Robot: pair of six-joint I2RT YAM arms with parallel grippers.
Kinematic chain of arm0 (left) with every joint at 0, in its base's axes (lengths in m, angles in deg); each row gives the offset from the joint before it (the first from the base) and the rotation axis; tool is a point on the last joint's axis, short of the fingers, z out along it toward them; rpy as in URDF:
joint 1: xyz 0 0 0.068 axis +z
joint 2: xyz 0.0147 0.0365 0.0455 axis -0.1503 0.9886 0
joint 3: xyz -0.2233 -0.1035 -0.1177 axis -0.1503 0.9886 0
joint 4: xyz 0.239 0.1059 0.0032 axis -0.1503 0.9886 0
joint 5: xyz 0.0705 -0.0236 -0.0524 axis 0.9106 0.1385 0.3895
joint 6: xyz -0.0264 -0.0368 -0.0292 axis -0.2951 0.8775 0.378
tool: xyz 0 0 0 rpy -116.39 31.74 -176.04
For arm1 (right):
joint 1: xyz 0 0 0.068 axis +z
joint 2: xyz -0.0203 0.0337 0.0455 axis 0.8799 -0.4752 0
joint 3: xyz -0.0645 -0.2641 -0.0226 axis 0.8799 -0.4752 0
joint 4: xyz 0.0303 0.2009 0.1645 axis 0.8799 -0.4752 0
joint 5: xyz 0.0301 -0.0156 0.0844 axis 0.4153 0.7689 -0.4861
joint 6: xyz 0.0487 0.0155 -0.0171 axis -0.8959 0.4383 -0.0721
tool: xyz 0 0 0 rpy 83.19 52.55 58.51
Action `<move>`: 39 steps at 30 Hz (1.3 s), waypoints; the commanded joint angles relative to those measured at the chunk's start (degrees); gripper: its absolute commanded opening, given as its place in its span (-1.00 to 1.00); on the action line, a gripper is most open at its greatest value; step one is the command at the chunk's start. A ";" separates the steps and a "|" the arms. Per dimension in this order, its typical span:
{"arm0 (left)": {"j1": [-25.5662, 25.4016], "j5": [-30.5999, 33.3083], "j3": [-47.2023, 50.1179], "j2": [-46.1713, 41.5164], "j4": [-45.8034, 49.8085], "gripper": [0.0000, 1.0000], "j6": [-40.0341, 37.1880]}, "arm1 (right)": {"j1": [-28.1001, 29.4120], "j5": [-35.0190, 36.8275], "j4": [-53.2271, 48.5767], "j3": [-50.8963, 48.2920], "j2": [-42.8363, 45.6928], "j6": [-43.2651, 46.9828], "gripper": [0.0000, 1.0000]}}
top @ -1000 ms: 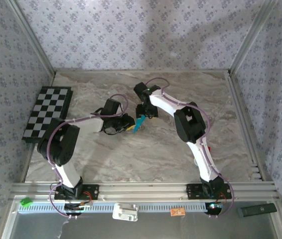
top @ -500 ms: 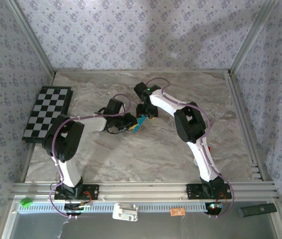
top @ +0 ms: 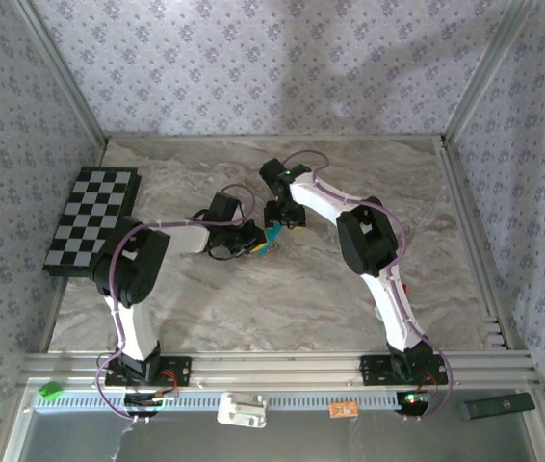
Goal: Fold a paper plane with a square sheet of paper (pick it up from the middle)
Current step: Fold the wing for the fifth time at the center of the table.
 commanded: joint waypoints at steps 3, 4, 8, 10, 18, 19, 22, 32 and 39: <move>-0.51 -0.38 -2.16 0.62 0.83 -0.76 -0.96 | -1.83 1.90 -6.16 -3.64 -6.02 -1.25 0.32; -0.53 -0.02 -2.25 0.71 1.21 -0.76 -0.99 | -1.86 1.97 -6.29 -3.65 -5.96 -1.25 0.31; -0.54 0.31 -2.45 1.40 1.76 -0.80 -1.22 | -1.92 2.09 -6.44 -3.74 -5.97 -1.25 0.31; -0.45 0.67 -2.59 1.63 2.02 -0.81 -1.31 | -1.86 2.09 -6.50 -3.74 -6.01 -1.16 0.30; -0.35 1.41 -3.24 2.38 3.48 -0.85 -1.95 | -1.91 2.12 -6.54 -3.74 -6.00 -1.07 0.29; -0.35 1.57 -3.40 2.46 3.61 -0.85 -2.09 | -1.86 2.09 -6.53 -3.74 -5.99 -1.07 0.29; -0.23 2.00 -3.45 2.64 4.01 -0.86 -2.12 | -1.89 2.15 -6.67 -3.74 -5.96 -1.08 0.28; -0.10 3.07 -3.49 3.03 4.93 -0.88 -2.46 | -1.93 2.64 -6.77 -3.74 -6.09 -1.08 0.22; -0.01 3.44 -3.65 2.93 5.42 -0.89 -2.41 | -1.82 2.70 -6.74 -3.68 -6.09 -1.07 0.19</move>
